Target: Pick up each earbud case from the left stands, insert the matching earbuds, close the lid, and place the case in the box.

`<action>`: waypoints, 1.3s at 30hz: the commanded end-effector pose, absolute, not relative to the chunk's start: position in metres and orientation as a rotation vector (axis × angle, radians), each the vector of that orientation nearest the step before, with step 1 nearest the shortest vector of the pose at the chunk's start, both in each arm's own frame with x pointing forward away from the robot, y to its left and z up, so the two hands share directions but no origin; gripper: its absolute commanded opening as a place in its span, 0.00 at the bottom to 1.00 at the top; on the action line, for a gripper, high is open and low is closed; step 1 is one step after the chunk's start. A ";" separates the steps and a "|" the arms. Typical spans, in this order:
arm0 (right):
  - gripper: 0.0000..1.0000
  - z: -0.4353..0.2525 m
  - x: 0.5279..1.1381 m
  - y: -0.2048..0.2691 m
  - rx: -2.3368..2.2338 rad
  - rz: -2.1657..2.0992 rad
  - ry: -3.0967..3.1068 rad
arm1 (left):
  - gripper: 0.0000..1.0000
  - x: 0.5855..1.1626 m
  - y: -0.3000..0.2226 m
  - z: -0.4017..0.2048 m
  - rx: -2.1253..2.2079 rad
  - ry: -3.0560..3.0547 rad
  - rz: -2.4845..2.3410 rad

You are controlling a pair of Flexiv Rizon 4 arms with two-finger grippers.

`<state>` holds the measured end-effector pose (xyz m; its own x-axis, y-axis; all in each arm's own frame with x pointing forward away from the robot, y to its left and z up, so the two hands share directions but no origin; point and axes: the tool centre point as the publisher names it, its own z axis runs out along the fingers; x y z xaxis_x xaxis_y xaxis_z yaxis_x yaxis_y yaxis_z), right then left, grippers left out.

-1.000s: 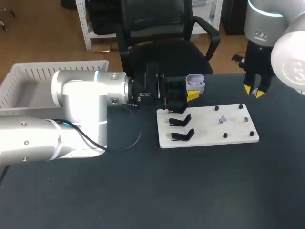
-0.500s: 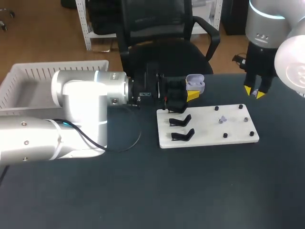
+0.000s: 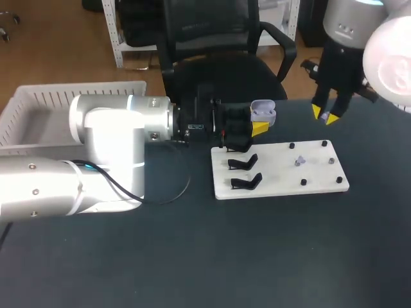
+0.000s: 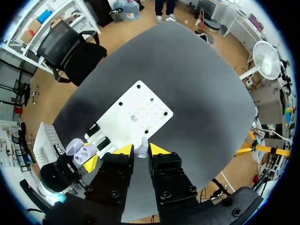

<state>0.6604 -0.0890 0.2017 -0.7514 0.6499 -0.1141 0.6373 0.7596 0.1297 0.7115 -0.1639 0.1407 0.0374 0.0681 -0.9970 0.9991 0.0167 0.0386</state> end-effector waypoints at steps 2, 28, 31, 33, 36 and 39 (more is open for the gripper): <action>0.00 0.206 0.666 -0.070 1.029 0.121 2.819 | 0.00 0.710 -0.164 0.140 1.256 1.234 -1.129; 0.00 0.221 0.695 -0.010 0.838 0.163 2.864 | 0.00 0.710 -0.164 0.140 1.256 1.234 -1.129; 0.00 0.219 0.693 -0.004 0.831 0.179 2.877 | 0.00 0.710 -0.164 0.140 1.256 1.234 -1.129; 0.00 0.217 0.691 0.000 0.826 0.184 2.886 | 0.00 0.710 -0.164 0.140 1.256 1.234 -1.129; 0.00 0.216 0.690 0.004 0.820 0.188 2.890 | 0.00 0.710 -0.164 0.140 1.256 1.234 -1.129; 0.00 0.213 0.690 0.005 0.817 0.198 2.890 | 0.00 0.710 -0.164 0.140 1.256 1.234 -1.129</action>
<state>0.6899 0.0047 0.2154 -0.8455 0.5265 -0.0894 0.5096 0.8455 0.1597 0.7115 -0.1640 0.1407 0.0374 0.0681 -0.9970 0.9991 0.0166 0.0386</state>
